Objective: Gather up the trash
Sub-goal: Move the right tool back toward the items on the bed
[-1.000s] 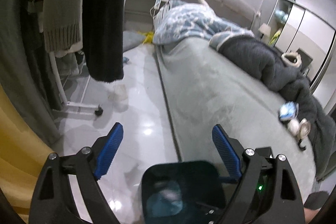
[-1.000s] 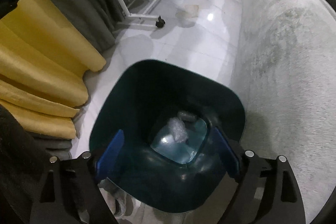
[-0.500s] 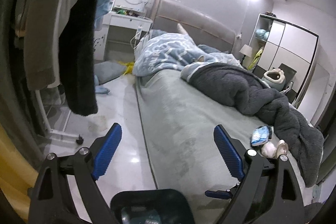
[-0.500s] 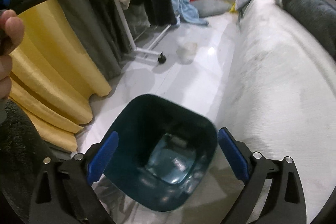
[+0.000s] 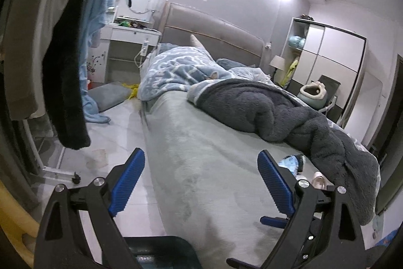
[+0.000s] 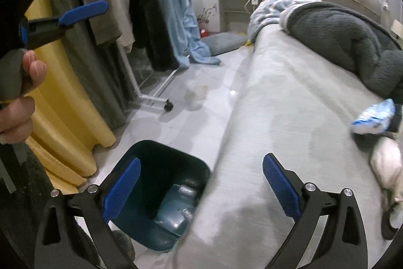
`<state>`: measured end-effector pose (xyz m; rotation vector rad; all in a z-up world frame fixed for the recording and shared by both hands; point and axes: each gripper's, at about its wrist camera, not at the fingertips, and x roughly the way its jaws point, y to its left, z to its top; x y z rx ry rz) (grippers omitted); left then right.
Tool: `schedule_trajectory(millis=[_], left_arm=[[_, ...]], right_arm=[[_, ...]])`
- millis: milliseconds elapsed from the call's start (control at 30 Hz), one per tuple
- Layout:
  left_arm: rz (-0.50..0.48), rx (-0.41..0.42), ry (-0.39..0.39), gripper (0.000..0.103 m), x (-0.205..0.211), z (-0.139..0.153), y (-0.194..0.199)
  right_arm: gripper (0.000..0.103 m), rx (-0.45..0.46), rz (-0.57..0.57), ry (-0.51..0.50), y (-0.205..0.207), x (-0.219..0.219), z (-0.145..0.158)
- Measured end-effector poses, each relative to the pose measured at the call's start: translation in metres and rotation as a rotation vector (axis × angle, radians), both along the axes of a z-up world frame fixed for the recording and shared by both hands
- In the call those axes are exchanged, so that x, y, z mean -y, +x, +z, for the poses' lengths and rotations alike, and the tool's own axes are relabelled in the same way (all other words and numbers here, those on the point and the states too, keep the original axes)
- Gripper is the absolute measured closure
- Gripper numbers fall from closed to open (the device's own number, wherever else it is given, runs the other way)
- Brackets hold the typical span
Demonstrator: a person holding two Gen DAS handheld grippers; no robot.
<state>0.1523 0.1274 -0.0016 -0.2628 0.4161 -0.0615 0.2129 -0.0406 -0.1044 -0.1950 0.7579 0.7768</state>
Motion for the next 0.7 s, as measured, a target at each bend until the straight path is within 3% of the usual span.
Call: schedule_trajectory(millis=[200,700], left_arm=[[-0.045,0.000,0.023,0.010,0.028,-0.003,0.007],[-0.191,-0.068,-0.004,0.010,0.097,-0.022,0.037]], right_arm=[[0.004,0.025,-0.055,0.001,0.005,0.035,0.003],[0.005,0.104,-0.192,0.026,0.007,0.127,0.015]])
